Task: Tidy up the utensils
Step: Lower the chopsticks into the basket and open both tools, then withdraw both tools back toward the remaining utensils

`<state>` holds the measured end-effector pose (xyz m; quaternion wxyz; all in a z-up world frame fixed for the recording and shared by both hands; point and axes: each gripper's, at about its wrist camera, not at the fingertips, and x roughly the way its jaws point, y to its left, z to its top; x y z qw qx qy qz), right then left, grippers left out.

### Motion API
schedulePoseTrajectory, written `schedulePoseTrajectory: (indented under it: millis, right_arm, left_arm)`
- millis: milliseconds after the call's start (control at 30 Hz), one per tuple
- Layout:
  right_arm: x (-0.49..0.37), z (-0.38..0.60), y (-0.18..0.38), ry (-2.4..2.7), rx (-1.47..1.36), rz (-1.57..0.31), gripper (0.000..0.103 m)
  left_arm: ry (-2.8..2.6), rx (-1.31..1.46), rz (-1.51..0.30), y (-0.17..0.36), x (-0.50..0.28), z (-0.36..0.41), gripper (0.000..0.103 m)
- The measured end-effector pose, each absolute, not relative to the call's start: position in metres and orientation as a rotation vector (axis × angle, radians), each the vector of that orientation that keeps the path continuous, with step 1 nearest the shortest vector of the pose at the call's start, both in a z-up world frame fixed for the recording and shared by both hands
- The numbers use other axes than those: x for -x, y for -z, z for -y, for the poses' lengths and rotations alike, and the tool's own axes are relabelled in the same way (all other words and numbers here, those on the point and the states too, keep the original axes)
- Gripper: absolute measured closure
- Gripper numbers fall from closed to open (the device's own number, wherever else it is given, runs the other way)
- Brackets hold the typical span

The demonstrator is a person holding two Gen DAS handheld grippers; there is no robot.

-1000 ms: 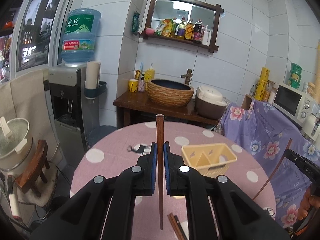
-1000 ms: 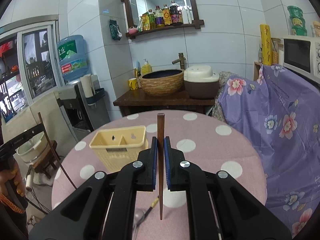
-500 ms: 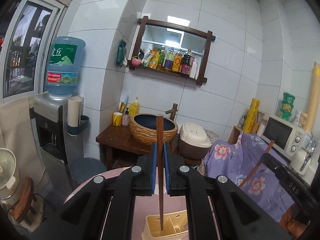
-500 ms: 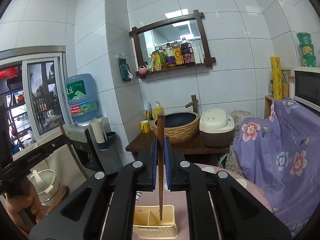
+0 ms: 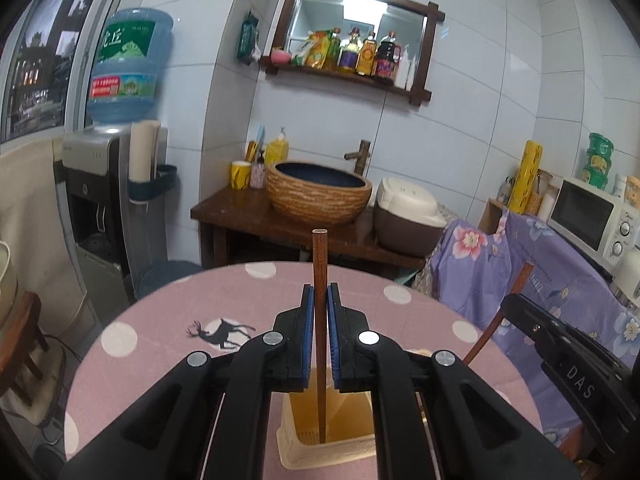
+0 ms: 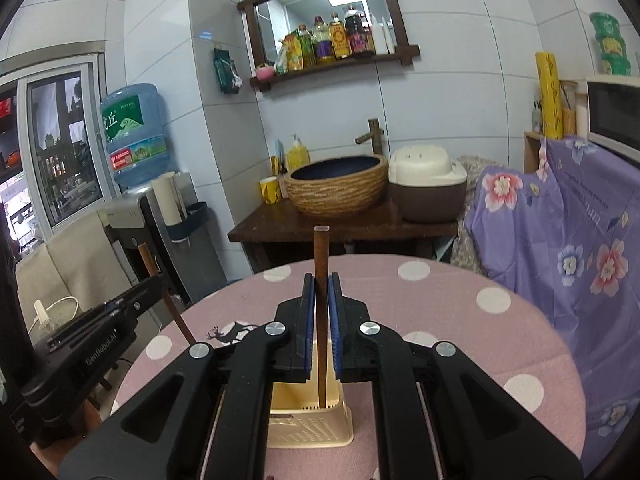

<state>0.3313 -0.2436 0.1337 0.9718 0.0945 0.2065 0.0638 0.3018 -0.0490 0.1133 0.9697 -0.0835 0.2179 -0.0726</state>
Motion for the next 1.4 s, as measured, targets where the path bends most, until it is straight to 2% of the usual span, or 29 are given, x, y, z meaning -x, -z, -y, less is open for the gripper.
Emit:
schedulePoseTrajectory:
  millis: [367,400,433,467,500,533,733,800,1067,1167,1267,1333,1400]
  right_arm:
    - [-0.331,0.246,-0.124,-0.141,-0.194,-0.400,0.094]
    - [-0.330,0.246,-0.123,-0.138,-0.193,-0.402,0.091]
    - [-0.328,0.246,-0.122,-0.139,-0.192,-0.401,0.088]
    - [-0.326,0.246,-0.120,-0.140,-0.191,-0.398,0.080]
    - [-0.322,0.247,-0.120,-0.137,-0.190,-0.390,0.070]
    - [-0.317,0.248,-0.119,-0.131,-0.188,-0.380,0.066]
    - [-0.284,0.244,-0.108,-0.117,-0.139,-0.400,0.051]
    - [-0.272,0.242,-0.098,-0.135,-0.128,-0.428,0.049]
    - [-0.228,0.229,-0.033,-0.141,-0.042,-0.568,0.048]
    - [-0.213,0.230,-0.009,-0.138,-0.039,-0.621,0.048]
    - [-0.204,0.231,0.011,-0.145,-0.045,-0.677,0.048]
    - [-0.197,0.230,0.020,-0.141,-0.050,-0.699,0.048]
    - [-0.192,0.229,0.028,-0.139,-0.050,-0.719,0.048]
  left_arm:
    - [0.159,0.152,-0.481,-0.095,-0.307,0.049,0.094]
    - [0.166,0.148,-0.481,-0.095,-0.305,0.049,0.089]
    - [0.173,0.142,-0.480,-0.095,-0.302,0.048,0.076]
    - [0.173,0.139,-0.477,-0.095,-0.299,0.047,0.066]
    - [0.168,0.139,-0.465,-0.096,-0.293,0.045,0.050]
    - [0.167,0.143,-0.449,-0.097,-0.287,0.042,0.042]
    - [0.193,0.137,-0.471,-0.081,-0.248,0.027,0.018]
    - [0.191,0.138,-0.512,-0.068,-0.238,0.021,0.015]
    - [0.116,0.164,-0.677,-0.005,-0.199,-0.011,0.013]
    - [0.112,0.151,-0.724,0.014,-0.188,-0.014,0.016]
    - [0.128,0.161,-0.774,0.029,-0.180,-0.015,0.026]
    - [0.136,0.166,-0.798,0.036,-0.176,-0.014,0.036]
    - [0.148,0.163,-0.810,0.040,-0.173,-0.012,0.041]
